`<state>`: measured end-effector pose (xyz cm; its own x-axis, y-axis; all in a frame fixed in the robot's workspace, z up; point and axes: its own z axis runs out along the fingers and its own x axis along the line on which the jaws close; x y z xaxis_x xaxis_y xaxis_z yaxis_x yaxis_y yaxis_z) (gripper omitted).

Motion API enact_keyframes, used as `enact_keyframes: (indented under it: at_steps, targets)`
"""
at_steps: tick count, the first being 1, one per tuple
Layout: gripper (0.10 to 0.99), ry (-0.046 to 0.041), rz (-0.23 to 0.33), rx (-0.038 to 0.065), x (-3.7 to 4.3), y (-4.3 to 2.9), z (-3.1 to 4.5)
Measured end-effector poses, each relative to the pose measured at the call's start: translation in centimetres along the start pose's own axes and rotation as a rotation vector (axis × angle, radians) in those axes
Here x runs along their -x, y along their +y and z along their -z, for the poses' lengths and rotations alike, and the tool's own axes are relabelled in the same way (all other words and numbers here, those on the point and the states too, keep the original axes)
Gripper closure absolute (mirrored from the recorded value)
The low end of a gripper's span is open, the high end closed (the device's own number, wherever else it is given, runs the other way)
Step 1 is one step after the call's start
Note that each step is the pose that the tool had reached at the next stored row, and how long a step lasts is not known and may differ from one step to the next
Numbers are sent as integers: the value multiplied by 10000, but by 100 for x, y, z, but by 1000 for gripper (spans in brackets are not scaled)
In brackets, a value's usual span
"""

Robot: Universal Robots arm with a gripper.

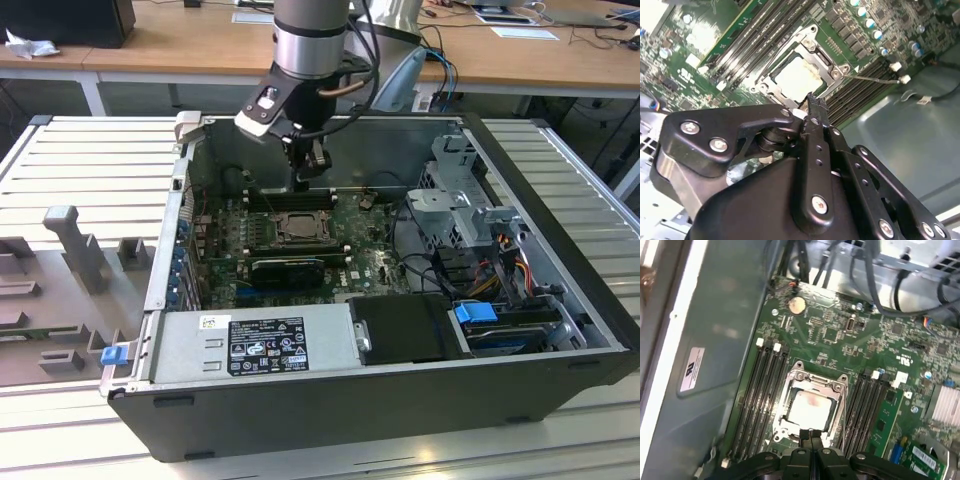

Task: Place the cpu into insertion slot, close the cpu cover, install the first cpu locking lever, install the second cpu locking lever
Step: 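Install the first cpu locking lever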

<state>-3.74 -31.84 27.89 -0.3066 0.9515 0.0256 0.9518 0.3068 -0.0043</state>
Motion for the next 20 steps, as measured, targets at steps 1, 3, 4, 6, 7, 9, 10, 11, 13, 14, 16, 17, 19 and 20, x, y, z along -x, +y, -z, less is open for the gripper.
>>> enact_keyframes:
  at_steps: [1,3,4,6,7,9,10,11,13,14,16,17,19,20]
  targets:
    - [980,0,241,-6,0,1,-2]
    - [980,-2,748,-19,0,1,-6]
    - [980,-4,928,-24,0,1,-7]
    - [980,-7,1489,-39,0,1,-9]
    - [980,-7,1679,-43,0,0,-10]
    - [980,-9,2064,-52,1,0,-10]
    - [980,-9,2255,-56,1,1,-11]
    - [980,-9,2435,-62,1,0,-11]
    - [980,-12,2858,-73,0,1,-10]
    - [980,-13,3127,-80,1,1,-10]
    - [980,-14,3374,-86,1,1,-10]
    - [980,-14,3502,-89,0,1,-11]
    - [980,-15,3705,-94,1,1,-11]
    - [980,-15,3783,-96,1,1,-11]
